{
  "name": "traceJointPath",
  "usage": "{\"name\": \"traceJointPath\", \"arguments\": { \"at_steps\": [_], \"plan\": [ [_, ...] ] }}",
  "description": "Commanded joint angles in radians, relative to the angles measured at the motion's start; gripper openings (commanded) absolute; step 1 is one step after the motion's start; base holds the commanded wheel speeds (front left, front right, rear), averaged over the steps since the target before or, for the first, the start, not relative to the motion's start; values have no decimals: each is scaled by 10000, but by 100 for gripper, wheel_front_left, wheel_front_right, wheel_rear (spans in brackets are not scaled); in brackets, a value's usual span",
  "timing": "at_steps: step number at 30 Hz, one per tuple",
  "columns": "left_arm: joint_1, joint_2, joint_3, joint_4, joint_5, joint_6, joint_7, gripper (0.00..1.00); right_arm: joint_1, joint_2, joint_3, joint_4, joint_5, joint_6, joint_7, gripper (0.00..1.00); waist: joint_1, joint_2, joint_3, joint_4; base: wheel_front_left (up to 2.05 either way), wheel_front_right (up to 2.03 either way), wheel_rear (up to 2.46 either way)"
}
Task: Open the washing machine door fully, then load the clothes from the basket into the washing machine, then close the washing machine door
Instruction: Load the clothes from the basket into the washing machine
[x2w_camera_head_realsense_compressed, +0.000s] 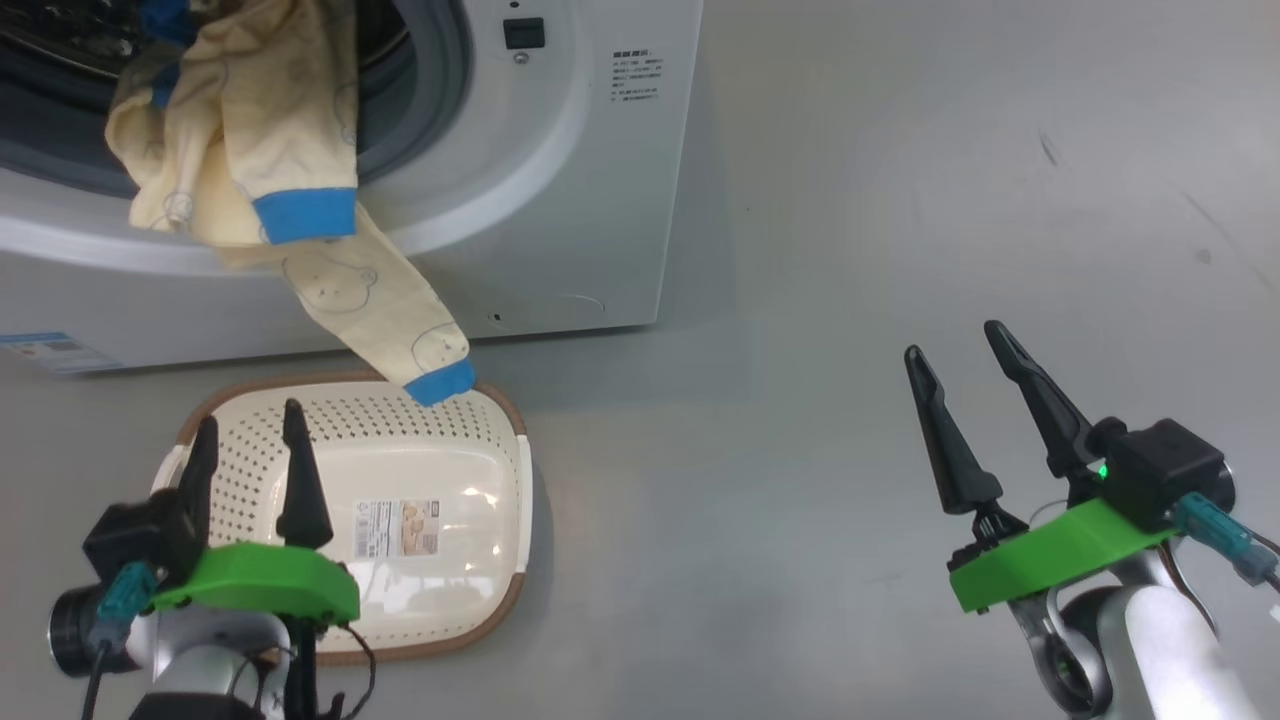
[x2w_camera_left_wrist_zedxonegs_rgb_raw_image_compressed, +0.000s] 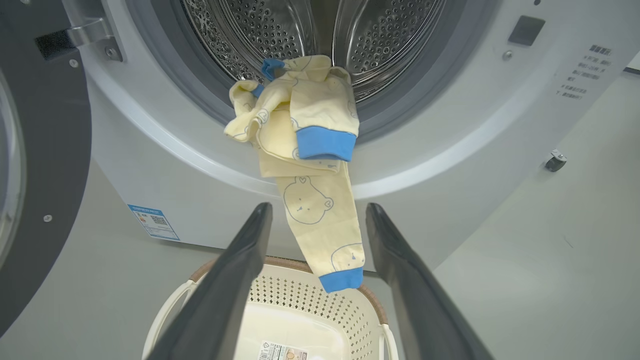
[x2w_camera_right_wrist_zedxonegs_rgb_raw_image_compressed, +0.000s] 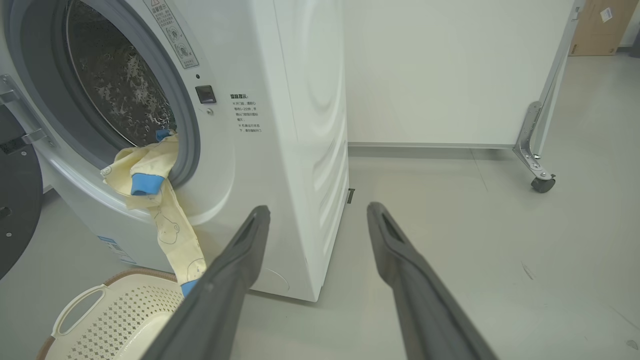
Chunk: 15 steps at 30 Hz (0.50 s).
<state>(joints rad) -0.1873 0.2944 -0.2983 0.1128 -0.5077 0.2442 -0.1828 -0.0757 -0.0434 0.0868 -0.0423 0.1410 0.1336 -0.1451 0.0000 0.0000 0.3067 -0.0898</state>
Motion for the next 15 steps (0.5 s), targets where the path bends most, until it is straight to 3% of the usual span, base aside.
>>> {"name": "traceJointPath", "arguments": {
  "at_steps": [1, 15],
  "plan": [
    [-469, 220, 350, -127, -47, 392, 23, 100, -411, -68, 248, -348, 54, -29, -75, 100, 0, 0, 200, -60, 0, 0, 0],
    [-3509, 517, 350, 3415, -656, -933, 936, 100, -1675, -68, 1029, 44, 571, -29, -615, 100, 0, 0, 2003, -925, 0, 0, 0]
  ]
}}
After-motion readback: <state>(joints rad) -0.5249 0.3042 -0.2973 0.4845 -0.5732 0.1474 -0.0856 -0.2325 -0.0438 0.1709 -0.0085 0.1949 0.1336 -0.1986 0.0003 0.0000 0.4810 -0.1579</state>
